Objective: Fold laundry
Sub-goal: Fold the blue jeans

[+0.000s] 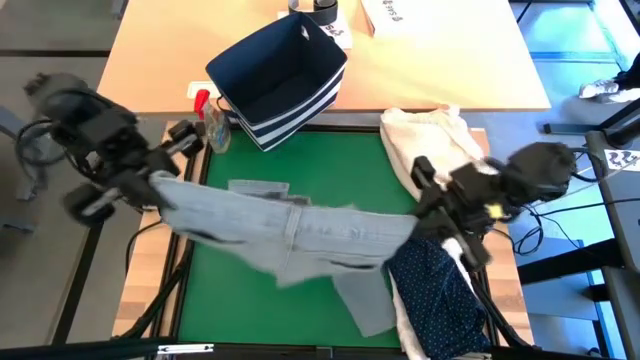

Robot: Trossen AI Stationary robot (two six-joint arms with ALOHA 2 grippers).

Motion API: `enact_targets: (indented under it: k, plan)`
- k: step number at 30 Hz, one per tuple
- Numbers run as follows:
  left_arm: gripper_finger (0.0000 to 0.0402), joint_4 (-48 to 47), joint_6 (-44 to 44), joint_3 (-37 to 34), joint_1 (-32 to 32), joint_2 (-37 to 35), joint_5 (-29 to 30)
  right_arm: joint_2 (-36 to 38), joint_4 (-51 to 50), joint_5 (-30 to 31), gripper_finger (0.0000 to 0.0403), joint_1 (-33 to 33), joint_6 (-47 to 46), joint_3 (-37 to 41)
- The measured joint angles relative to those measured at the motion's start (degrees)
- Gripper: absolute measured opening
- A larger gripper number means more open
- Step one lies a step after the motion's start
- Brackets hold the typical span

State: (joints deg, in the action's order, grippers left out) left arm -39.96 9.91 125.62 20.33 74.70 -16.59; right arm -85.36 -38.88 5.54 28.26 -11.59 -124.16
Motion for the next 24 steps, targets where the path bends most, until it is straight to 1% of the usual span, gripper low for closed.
enact_targets:
  k: [3, 6, 13, 15, 17, 18, 20, 24]
  plan:
    - [0.0022, 9.66, 0.26, 0.00, 2.28, 1.42, -3.12, -0.08, 3.97, 0.61, 0.0024, 3.18, 2.20, -1.20]
    - [0.0022, 16.28, 0.75, -0.07, 4.36, 3.38, -3.56, -0.11, 5.88, 3.21, 0.0024, 5.72, 4.74, -2.43]
    - [0.0023, 24.36, 6.80, -0.07, 7.54, 9.30, -3.27, -0.11, 5.09, 11.71, 0.0024, 9.42, 9.63, -4.37]
    - [0.0023, 23.42, 7.56, -0.07, 8.06, 10.58, -0.85, -0.10, 2.92, 15.28, 0.0024, 10.09, 11.62, -5.18]
    - [0.0023, 19.10, 7.11, -0.07, 8.33, 10.96, 3.71, -0.01, -1.39, 19.07, 0.0024, 10.12, 13.55, -6.34]
    - [0.0023, 16.55, 6.41, -0.05, 8.34, 10.95, 7.40, 0.00, -3.98, 21.03, 0.0024, 10.09, 14.27, -7.00]
    - [0.0023, 11.63, 5.33, -0.04, 8.36, 10.70, 17.41, 0.00, -9.24, 24.62, 0.0024, 10.04, 15.09, -8.29]
    - [0.0023, 4.70, 4.75, -0.04, 9.91, 10.68, 40.24, 0.02, -16.85, 34.81, 0.0024, 9.98, 15.35, -9.13]
